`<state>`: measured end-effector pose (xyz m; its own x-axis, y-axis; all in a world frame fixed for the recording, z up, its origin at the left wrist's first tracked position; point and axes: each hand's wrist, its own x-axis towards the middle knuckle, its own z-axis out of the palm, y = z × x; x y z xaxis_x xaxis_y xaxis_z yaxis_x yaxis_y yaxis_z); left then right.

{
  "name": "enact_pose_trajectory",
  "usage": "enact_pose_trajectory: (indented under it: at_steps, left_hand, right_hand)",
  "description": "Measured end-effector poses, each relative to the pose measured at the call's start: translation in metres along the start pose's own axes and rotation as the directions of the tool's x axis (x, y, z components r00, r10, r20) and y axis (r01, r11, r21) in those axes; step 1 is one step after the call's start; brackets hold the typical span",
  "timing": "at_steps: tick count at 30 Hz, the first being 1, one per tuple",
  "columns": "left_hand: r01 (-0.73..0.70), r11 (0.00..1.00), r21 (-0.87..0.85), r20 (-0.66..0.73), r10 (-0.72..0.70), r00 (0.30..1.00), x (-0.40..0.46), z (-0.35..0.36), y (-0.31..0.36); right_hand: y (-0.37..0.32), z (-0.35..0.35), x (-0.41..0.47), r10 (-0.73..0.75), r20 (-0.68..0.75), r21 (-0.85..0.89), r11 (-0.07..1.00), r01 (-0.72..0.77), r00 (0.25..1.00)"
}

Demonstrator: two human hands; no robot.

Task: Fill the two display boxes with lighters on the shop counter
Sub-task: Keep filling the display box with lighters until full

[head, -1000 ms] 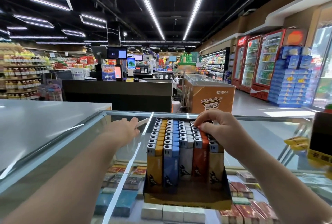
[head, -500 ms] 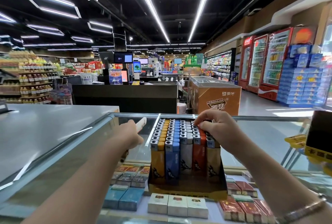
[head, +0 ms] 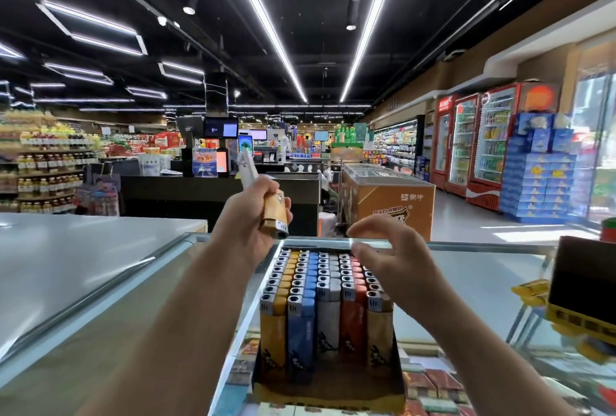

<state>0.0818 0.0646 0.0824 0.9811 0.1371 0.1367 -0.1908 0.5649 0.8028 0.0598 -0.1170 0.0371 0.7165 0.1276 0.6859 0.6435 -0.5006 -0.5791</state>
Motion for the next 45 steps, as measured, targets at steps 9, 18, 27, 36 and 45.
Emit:
enact_pose_trajectory:
  at_steps: [9,18,27,36,45]
  left_hand:
    - [-0.013,0.989,0.149,0.045,0.006,0.999,-0.012,0.033,-0.03]
    - [-0.222,0.872,0.436,0.211,0.14,0.967,-0.012,0.012,-0.022]
    - [-0.464,0.662,0.589,0.427,0.232,0.874,-0.022,-0.017,-0.024]
    - [-0.575,0.557,0.6,0.583,0.189,0.791,-0.025,-0.017,-0.034]
    - [-0.543,0.544,0.64,0.601,0.086,0.795,-0.026,-0.019,-0.033]
  right_hand:
    - [-0.023,0.008,-0.011,-0.449,0.079,-0.139,0.879,0.455,0.89]
    - [-0.019,-0.006,-0.003,-0.259,-0.264,0.02,0.961,0.274,0.929]
    - [-0.015,-0.026,0.0,0.108,-0.145,0.558,0.83,-0.009,0.984]
    - [-0.015,-0.045,0.0,-0.024,0.472,0.59,0.751,-0.295,0.882]
    - [-0.018,-0.05,-0.002,-0.056,0.342,0.414,0.905,-0.097,0.938]
